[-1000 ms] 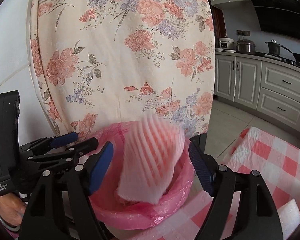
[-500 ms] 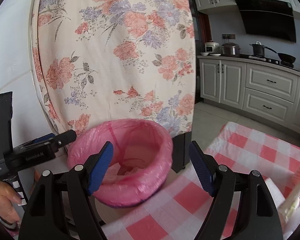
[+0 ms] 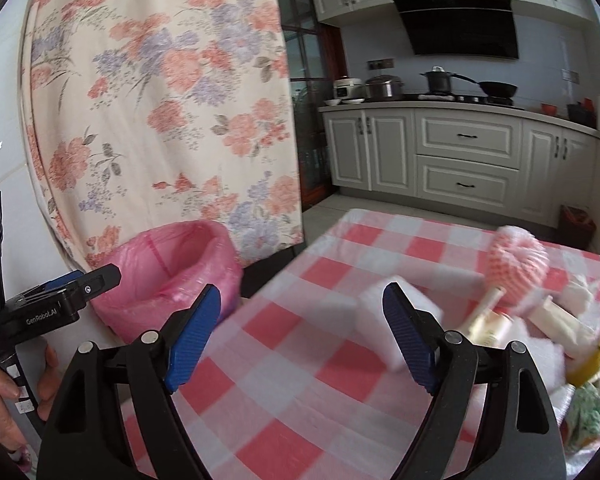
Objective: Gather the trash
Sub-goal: 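Return to the table and grasp the green striped cloth with the right tool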
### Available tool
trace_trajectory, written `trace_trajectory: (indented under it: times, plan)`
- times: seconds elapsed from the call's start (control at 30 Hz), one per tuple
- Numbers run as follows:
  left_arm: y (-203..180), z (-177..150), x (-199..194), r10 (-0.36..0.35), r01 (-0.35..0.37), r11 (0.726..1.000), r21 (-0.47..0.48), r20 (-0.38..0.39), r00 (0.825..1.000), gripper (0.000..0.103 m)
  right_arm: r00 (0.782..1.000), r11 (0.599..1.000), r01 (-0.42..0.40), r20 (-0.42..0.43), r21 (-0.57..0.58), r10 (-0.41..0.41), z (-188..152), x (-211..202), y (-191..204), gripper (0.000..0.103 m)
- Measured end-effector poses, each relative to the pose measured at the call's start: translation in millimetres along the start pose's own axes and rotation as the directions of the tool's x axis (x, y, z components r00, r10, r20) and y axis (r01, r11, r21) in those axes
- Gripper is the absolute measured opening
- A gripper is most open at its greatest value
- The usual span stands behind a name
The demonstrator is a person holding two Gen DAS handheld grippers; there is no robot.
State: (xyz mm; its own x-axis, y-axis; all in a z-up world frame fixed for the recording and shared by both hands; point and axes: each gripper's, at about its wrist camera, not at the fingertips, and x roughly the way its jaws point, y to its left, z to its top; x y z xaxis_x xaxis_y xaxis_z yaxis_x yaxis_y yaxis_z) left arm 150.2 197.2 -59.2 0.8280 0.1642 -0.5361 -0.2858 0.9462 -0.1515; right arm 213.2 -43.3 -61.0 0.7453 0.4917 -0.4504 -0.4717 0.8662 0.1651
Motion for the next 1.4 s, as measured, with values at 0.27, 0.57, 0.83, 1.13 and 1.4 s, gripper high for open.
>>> trace_trajectory:
  times: [0.27,0.57,0.83,1.13,1.4]
  plan:
    - [-68,-24,12,-0.093,0.098,0.992,0.075,-0.073,0.993,0.098,0.993,0.99,0.119,0.006,0.077,-0.119,-24,-37,-60,0.079]
    - [-137,-56,23,-0.189,0.212,0.963,0.165,-0.146,0.971,0.098,0.967,0.956,0.253,-0.026,0.151,-0.252,-64,-83,-121,0.079]
    - [-193,-83,37,-0.248,0.294,0.93,0.222,-0.213,0.945,0.098,0.938,0.915,0.347,-0.08,0.207,-0.338,-89,-101,-163,0.079]
    - [-231,-95,42,-0.281,0.338,0.898,0.281,-0.226,0.933,0.098,0.917,0.883,0.398,-0.147,0.249,-0.372,-94,-91,-195,0.079]
    - [-233,-99,42,-0.282,0.344,0.891,0.298,-0.23,0.931,0.098,0.919,0.909,0.379,-0.19,0.174,-0.347,-87,-61,-188,0.054]
